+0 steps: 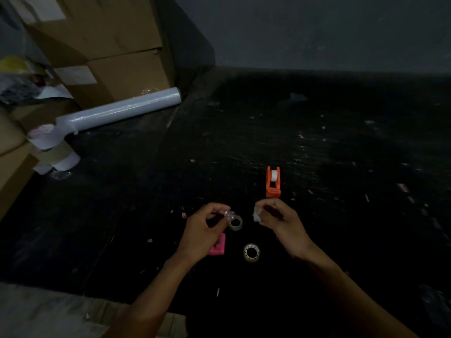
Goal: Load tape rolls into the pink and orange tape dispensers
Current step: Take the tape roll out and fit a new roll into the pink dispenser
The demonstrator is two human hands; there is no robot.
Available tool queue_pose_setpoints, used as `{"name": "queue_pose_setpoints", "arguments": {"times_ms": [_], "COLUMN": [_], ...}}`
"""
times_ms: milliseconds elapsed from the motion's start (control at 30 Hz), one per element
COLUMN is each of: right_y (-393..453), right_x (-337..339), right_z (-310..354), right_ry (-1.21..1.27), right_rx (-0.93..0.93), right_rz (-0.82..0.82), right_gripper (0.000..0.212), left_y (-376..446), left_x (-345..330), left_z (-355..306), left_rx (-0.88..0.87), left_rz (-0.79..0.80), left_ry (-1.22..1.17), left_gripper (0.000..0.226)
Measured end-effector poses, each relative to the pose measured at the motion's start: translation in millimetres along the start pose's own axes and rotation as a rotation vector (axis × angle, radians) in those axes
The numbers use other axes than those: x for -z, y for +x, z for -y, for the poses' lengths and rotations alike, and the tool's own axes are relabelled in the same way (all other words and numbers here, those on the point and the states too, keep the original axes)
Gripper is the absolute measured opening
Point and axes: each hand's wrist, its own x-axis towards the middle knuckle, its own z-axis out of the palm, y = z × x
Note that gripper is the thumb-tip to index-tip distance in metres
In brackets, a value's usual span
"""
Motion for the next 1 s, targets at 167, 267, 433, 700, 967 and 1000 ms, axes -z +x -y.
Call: {"name": "queue_pose_setpoints", "arguments": {"times_ms": [167,267,433,700,967,1000], "right_y": [-6.9,-8.8,-11.2,-10.1,-7.9,-7.8], "right_x": [-6.1,-9.3,-12.9,-14.0,-14.8,-15.4], "right_z": [10.6,12.2,15.0,13.6,8.6,8.2], "right_ry": [0.034,0.118,0.183,0.230,0.320,0.331], "right_rx": [0.094,0.084,0.069,0.031,-0.025,-0.040], "right_rz": [0.020,0.032,0.066,0.072,0.065,0.056], "right_gripper": [0.027,0.032,0.037,0.044,0.032,0.030], "left_y": [4.2,4.3,2.8,2.4,-2.6,-4.0], "left_x": [-8.2,-11.3,-15.4,-18.6,-21.2,-21.9], "left_z": [-12.6,-19.3,-27.1,-26.3,-21.4,-21.3], "left_rx": [0.011,0.003,-0.025,-0.047,-0.086,-0.107], "left_rz": [-0.034,-0.066,-0.063,-0.084,-0.044,-0.045], "left_ry": [-0.114,-0.161,-0.205,-0.230,-0.139,-0.112], "left_gripper": [0.020,0.020,0.020,0.020,0.036,0.040]}}
